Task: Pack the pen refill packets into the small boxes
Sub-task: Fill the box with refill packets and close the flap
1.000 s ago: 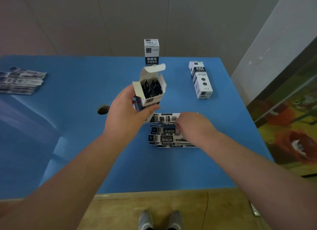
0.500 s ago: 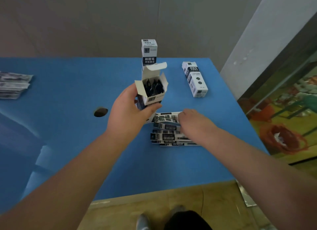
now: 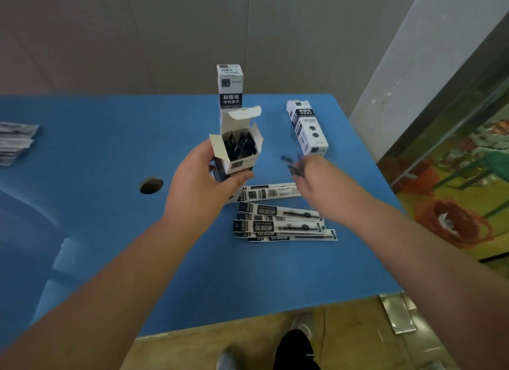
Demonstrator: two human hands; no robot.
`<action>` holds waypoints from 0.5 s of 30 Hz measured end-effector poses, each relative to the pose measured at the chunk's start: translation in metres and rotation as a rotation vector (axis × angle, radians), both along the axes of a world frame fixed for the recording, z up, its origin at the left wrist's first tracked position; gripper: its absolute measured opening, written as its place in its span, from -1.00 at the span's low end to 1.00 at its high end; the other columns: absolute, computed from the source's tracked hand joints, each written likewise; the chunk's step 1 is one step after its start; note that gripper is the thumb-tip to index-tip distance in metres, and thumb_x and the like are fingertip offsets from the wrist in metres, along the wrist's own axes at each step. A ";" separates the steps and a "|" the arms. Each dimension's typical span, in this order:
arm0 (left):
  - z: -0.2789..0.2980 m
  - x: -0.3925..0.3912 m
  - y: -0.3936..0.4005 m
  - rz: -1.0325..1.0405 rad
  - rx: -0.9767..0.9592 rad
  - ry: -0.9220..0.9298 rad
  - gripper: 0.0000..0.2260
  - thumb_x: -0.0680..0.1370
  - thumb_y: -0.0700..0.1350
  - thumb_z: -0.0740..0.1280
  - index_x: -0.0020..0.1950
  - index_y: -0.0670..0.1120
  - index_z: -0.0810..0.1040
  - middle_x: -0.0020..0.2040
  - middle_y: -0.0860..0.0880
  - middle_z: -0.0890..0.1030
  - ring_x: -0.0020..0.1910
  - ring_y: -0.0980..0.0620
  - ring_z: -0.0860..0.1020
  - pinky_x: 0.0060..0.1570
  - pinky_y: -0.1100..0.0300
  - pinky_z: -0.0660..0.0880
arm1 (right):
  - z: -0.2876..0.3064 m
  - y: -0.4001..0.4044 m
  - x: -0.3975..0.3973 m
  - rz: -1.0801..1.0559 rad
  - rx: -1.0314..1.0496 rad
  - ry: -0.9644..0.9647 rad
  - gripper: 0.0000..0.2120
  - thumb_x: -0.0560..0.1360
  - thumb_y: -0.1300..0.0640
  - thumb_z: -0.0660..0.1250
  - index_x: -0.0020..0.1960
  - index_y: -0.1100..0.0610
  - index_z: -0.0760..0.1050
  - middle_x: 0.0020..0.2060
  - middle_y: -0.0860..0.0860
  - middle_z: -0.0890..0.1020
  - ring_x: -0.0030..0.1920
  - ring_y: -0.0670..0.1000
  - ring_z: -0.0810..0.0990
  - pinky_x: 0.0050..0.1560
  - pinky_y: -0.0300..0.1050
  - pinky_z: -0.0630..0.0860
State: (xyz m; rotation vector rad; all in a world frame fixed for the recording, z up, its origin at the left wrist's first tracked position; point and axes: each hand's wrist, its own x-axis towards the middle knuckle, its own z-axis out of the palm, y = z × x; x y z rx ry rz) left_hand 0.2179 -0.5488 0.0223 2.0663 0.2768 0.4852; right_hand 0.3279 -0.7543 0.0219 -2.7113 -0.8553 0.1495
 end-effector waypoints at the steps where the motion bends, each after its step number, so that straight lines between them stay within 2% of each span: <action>1: -0.001 0.001 0.000 0.004 0.007 0.004 -0.62 0.44 0.04 0.56 0.02 0.41 0.42 -0.01 0.40 0.57 0.06 0.43 0.48 -0.07 0.44 0.36 | 0.007 -0.003 -0.001 -0.037 0.100 0.042 -0.83 0.65 0.12 0.23 -0.10 0.13 0.45 -0.26 0.02 0.54 -0.33 0.02 0.56 -0.31 -0.04 0.46; 4: -0.002 0.002 -0.003 0.024 0.019 0.010 -0.62 0.44 0.05 0.55 0.02 0.41 0.42 0.00 0.41 0.56 0.07 0.42 0.48 -0.07 0.43 0.36 | 0.018 -0.015 -0.007 -0.176 0.351 0.194 -0.80 0.63 0.05 0.29 -0.11 0.12 0.56 -0.23 0.03 0.71 -0.25 0.04 0.70 -0.13 -0.01 0.61; 7: -0.003 0.003 -0.004 0.041 0.043 0.011 -0.62 0.44 0.06 0.55 0.03 0.40 0.42 0.00 0.40 0.55 0.07 0.44 0.46 -0.08 0.46 0.34 | 0.018 -0.017 -0.015 -0.270 0.752 0.524 -0.84 0.63 0.13 0.32 -0.03 0.19 0.63 -0.13 0.05 0.75 -0.18 0.04 0.72 0.00 0.05 0.65; 10: -0.005 0.006 -0.007 0.061 0.039 0.017 -0.62 0.45 0.04 0.56 0.10 0.34 0.45 0.02 0.37 0.55 0.06 0.47 0.44 -0.12 0.54 0.34 | 0.017 -0.016 -0.019 -0.339 1.056 0.726 -0.86 0.63 0.23 0.31 0.06 0.30 0.59 -0.06 0.12 0.72 -0.11 0.09 0.65 -0.12 -0.10 0.64; 12: -0.006 0.007 -0.009 0.065 0.046 0.015 -0.63 0.44 0.04 0.55 0.13 0.30 0.47 0.03 0.35 0.55 0.06 0.47 0.44 -0.12 0.59 0.33 | 0.016 -0.014 -0.021 -0.373 1.129 0.770 -0.86 0.62 0.25 0.30 0.07 0.33 0.56 -0.06 0.18 0.69 -0.09 0.12 0.62 -0.18 -0.17 0.62; 15: -0.008 0.009 -0.011 0.067 0.062 0.021 -0.64 0.45 0.05 0.55 0.15 0.26 0.48 0.04 0.32 0.56 0.07 0.44 0.45 -0.11 0.55 0.33 | 0.014 -0.011 -0.024 -0.357 1.133 0.757 -0.85 0.62 0.24 0.31 0.09 0.33 0.56 -0.04 0.22 0.70 -0.09 0.12 0.63 -0.18 -0.17 0.61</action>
